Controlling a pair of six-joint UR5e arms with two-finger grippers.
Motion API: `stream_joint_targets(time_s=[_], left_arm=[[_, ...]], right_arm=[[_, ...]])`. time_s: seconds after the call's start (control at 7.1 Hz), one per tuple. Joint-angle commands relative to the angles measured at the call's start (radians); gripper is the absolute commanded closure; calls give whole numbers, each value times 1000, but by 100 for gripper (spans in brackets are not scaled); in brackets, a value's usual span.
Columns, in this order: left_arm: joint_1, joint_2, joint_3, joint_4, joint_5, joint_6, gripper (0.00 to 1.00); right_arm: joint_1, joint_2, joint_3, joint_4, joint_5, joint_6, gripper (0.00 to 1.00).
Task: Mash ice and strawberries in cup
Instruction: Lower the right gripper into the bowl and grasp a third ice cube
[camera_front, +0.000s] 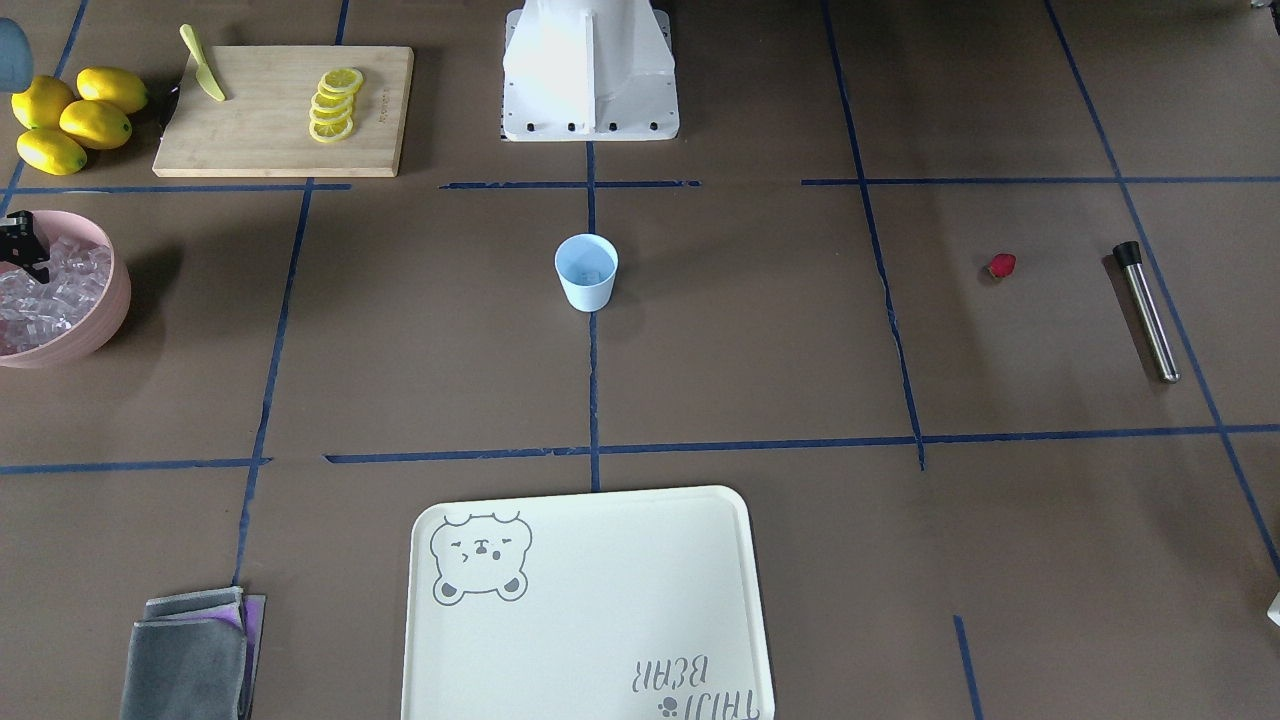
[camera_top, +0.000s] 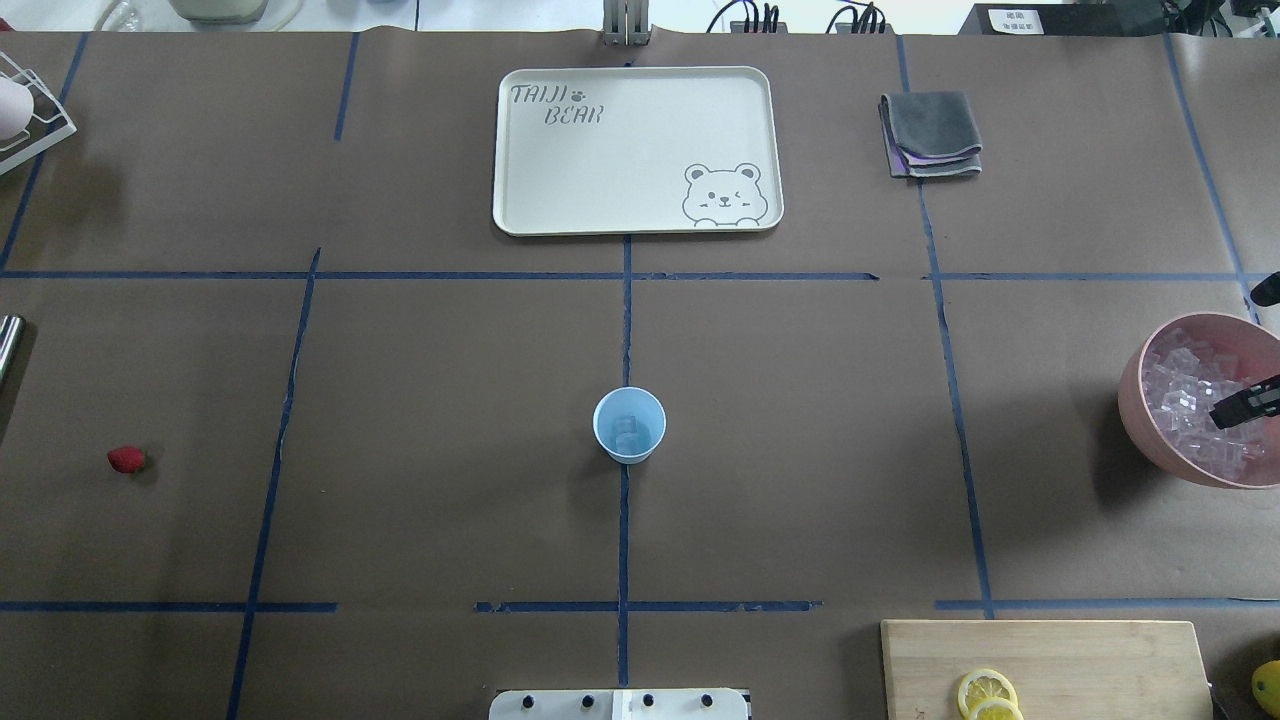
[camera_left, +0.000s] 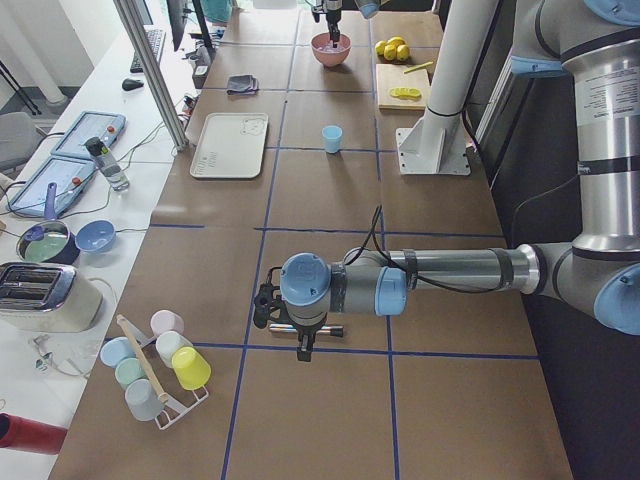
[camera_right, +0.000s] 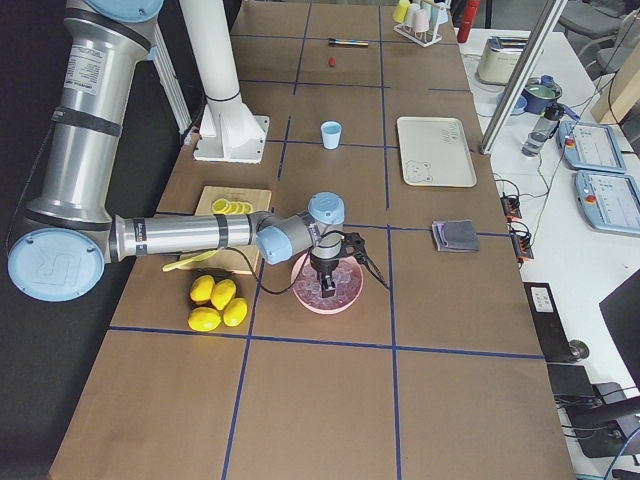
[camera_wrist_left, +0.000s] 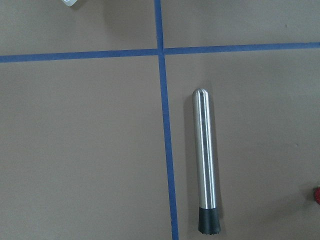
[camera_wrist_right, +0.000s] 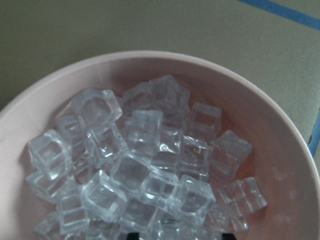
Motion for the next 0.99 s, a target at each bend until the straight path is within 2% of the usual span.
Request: stream_joint_targets(time_s=[0.0,0.14,0.28,0.42,0.7,0.85], left_arm=[[0,0,-1,0,0,0,0],[0,0,0,0,0,0,0],[0,0,1,0,0,0,0],[0,0,1,0,0,0,0],[0,0,1,0,0,0,0],[0,0,1,0,0,-1,0]], right_arm=[[0,-4,0,-1,1,0,41],[0,-4,1,-1,10,0,49],[0,-2,3,0,17,0,71],[0,-2,6,2,21,-7,98],[5,-5,29,-1,23,-15,100],[12,-13,71,-7,33,-17,100]])
